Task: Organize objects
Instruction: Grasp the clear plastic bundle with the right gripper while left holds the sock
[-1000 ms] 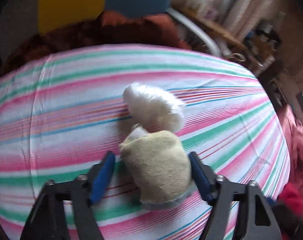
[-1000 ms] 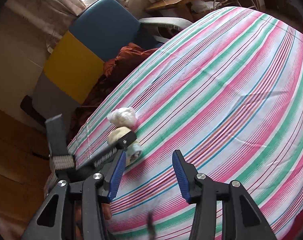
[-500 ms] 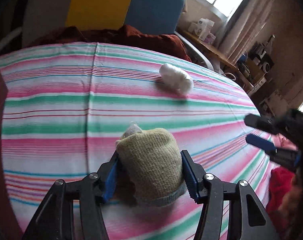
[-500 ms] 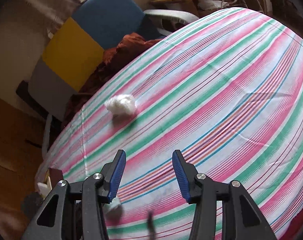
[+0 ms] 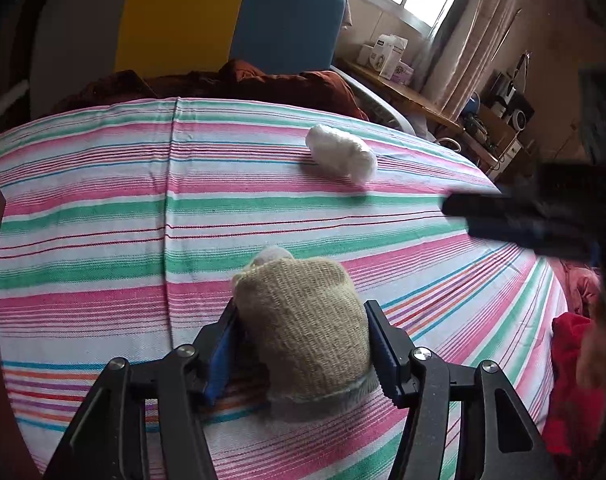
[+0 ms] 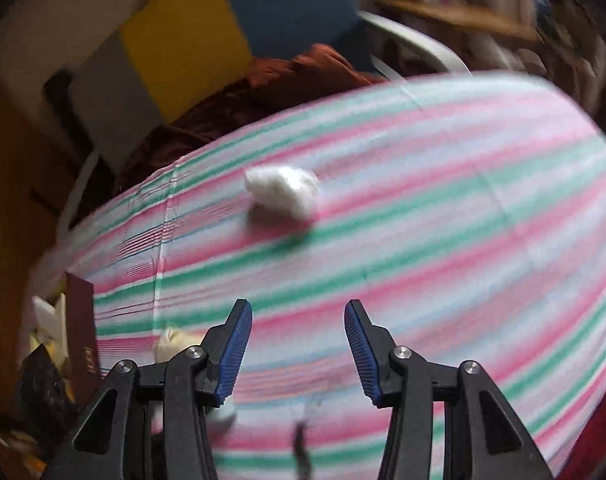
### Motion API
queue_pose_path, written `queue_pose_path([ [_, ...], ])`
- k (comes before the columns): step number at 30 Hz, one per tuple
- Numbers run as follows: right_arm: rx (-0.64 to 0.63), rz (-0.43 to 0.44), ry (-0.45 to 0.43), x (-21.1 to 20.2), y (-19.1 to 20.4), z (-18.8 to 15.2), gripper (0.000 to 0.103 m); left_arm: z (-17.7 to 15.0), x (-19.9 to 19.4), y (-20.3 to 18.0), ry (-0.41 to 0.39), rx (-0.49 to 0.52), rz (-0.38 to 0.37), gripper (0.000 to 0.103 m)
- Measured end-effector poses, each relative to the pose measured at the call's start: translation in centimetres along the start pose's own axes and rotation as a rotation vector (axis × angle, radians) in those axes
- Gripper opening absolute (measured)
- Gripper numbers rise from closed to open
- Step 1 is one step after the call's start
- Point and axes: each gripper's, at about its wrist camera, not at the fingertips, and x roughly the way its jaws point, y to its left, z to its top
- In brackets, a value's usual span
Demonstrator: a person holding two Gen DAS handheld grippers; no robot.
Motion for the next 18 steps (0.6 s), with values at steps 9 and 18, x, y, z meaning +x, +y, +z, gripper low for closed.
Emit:
queue_pose_path([
  [9,-0.288,-0.174,0.069,6.7,4.5,7.4,0.049,-0.1,0.0,0.4,-0.005,-0.022,-0.031,0.062],
  [18,-0.343,-0.204,0.206,12.3,4.6,8.4,0.035,-0.2,0.1,0.4,-0.015,-0.026,-0.041,0.062],
])
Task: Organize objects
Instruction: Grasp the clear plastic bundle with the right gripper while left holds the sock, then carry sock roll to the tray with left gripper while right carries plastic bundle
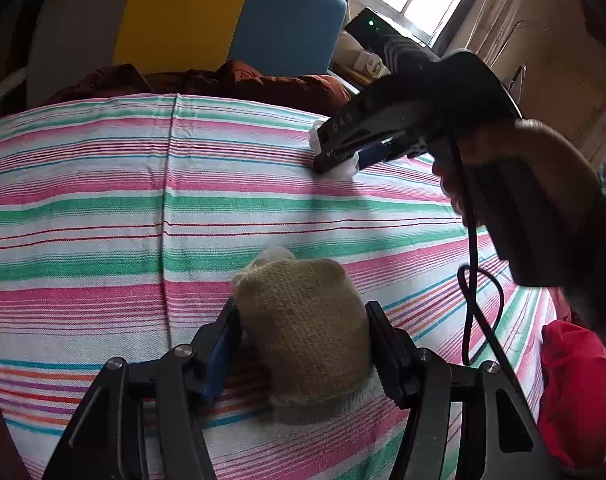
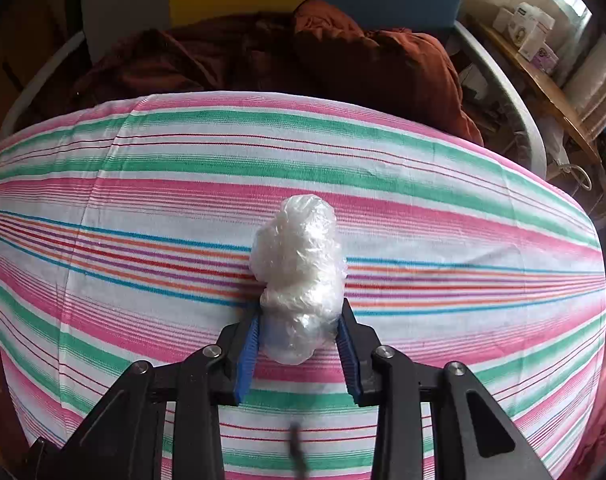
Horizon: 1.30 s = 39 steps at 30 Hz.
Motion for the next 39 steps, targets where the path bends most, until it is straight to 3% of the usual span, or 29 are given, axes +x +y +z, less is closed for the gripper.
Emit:
queue_pose_path([
  [3,0.007,0.049,-0.016,-1.0,-0.1,-2.6,0.035,0.0,0.0,0.1,-0.003,-0.002,-0.004,0.062],
  [8,0.094,0.15,0.01,-3.4,-0.8,-10.0,0.035,0.0,0.0,0.1,-0.005,0.0,-0.005,0.062],
  [14,0.2,0.156,0.023,-5.3,-2.0,-17.9,0.035,-0.1,0.0,-0.2,-0.005,0.015,0.012,0.062],
  [22,0.153,0.059,-0.014,-5.2,-1.4,-18.2,0.035,0.0,0.1,-0.6,-0.005,0.039,0.037,0.062],
  [39,0.114,0.075,-0.023,-5.6,0.6,-17.1,0.035,0.0,0.1,-1.5,0.005,0.102,0.089,0.058],
])
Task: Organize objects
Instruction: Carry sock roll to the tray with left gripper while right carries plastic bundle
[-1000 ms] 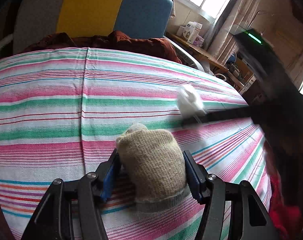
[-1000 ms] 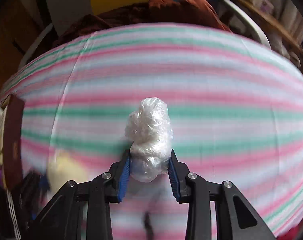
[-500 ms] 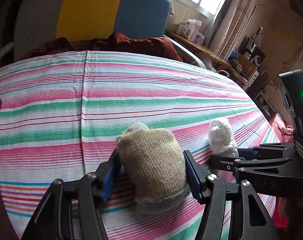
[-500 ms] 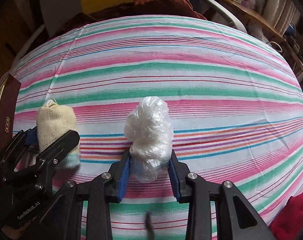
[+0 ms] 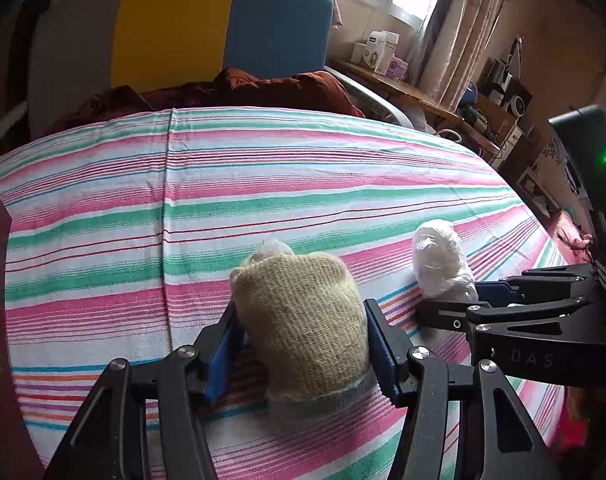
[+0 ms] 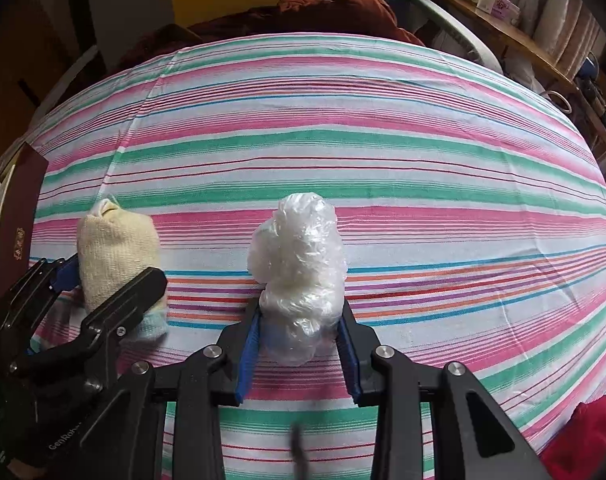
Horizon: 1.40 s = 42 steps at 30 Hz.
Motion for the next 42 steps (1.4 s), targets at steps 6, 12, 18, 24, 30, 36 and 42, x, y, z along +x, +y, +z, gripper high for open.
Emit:
queue_pose_path([
  [6,-0.06,0.034,0.0,0.2,1.7,-0.1,0.035,-0.7,-0.6,-0.5,0.012,0.032,0.03,0.053],
  [12,-0.068,0.035,-0.002,0.2,2.1,-0.1,0.035,-1.8,-1.6,-0.8,0.022,0.065,0.059,0.051],
  [18,-0.073,0.031,-0.01,0.1,2.5,0.0,0.035,-3.1,-3.4,-0.9,0.032,0.078,0.077,0.049],
  [24,-0.094,0.027,-0.017,0.3,3.2,-0.1,0.035,-3.9,-6.0,-0.9,0.027,0.082,0.074,0.049],
  [30,-0.108,0.016,-0.024,0.1,2.8,-0.7,0.035,-3.6,-9.8,-1.3,-0.04,0.102,0.074,0.049],
  [36,-0.114,0.006,-0.031,0.2,2.6,-1.0,0.035,-3.0,-13.7,-0.8,-0.109,0.099,0.086,0.049],
  [42,-0.115,0.014,-0.036,1.2,1.8,0.2,0.035,-2.7,-16.8,1.1,-0.162,0.092,0.135,0.049],
])
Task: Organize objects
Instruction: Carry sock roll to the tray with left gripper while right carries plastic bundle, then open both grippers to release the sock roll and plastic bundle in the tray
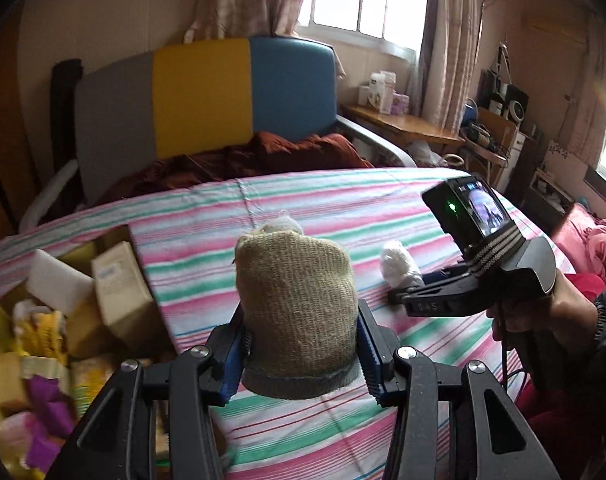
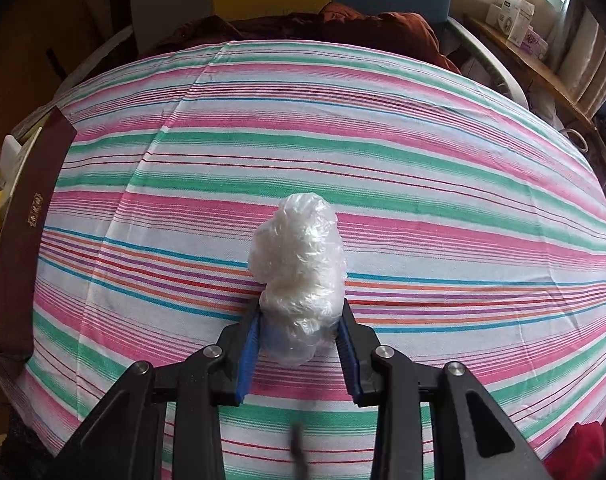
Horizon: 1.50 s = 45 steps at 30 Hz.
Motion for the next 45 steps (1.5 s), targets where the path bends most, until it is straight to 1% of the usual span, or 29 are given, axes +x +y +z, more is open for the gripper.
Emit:
queue_pose_path([
  [4,0.001,0.035,-0.005,0.0,0.6,0.7,0.035,0.1,-1.8,1.9,-0.024,-0.013,0.037,0.049],
  [6,0.008,0.062,-0.012,-1.3,2.6,-0.1,0.035,0.0,-2.7,3.0,-0.036,-0.024,0.064,0.049],
  [8,-0.002,0.092,-0.024,-1.4,3.6,0.4,0.035,-0.2,-3.4,4.4,-0.042,-0.044,0.086,0.049],
  [11,-0.035,0.143,-0.048,-2.4,6.5,0.9,0.035,-0.7,-4.2,6.7,-0.042,-0.086,0.112,0.049],
  [12,-0.042,0.158,-0.055,-1.9,6.3,1.7,0.035,-1.0,-4.4,7.5,-0.04,-0.104,0.119,0.049],
  [14,-0.062,0.2,-0.077,-2.7,8.4,2.0,0.035,-1.7,-4.8,9.3,-0.031,-0.148,0.13,0.049],
  [17,-0.103,0.261,-0.107,-5.0,12.8,1.1,0.035,-3.0,-5.6,12.1,-0.021,-0.219,0.155,0.049],
  [21,-0.161,0.323,-0.126,-6.7,17.6,0.4,0.035,-4.9,-7.0,16.2,-0.016,-0.325,0.18,0.049],
  [23,-0.195,0.353,-0.132,-7.0,20.0,0.7,0.035,-5.7,-7.5,18.1,-0.012,-0.373,0.193,0.049],
  [26,-0.229,0.369,-0.134,-7.2,23.0,1.0,0.035,-6.5,-7.9,20.1,-0.009,-0.426,0.204,0.049],
  [29,-0.249,0.375,-0.125,-6.7,25.1,1.7,0.035,-6.9,-7.8,21.2,-0.002,-0.472,0.19,0.049],
  [32,-0.267,0.371,-0.121,-6.3,26.7,2.5,0.037,-6.4,-7.4,21.4,-0.001,-0.483,0.174,0.05],
  [34,-0.284,0.348,-0.109,-6.0,27.6,2.6,0.037,-6.0,-7.1,21.5,-0.002,-0.489,0.155,0.05],
  [36,-0.29,0.34,-0.101,-5.9,27.7,2.2,0.037,-5.5,-6.5,21.4,0.003,-0.487,0.151,0.052],
  [38,-0.286,0.332,-0.085,-5.4,27.7,1.9,0.042,-5.3,-6.1,21.5,0.006,-0.494,0.139,0.055],
  [41,-0.277,0.325,-0.064,-4.6,27.4,1.6,0.043,-5.2,-5.5,21.3,0.008,-0.487,0.144,0.065],
  [43,-0.276,0.304,-0.062,-4.4,27.3,1.4,0.044,-5.3,-5.4,21.2,0.011,-0.49,0.143,0.065],
  [45,-0.268,0.316,-0.062,-4.4,27.1,1.2,0.044,-5.4,-5.5,20.9,0.008,-0.47,0.167,0.065],
])
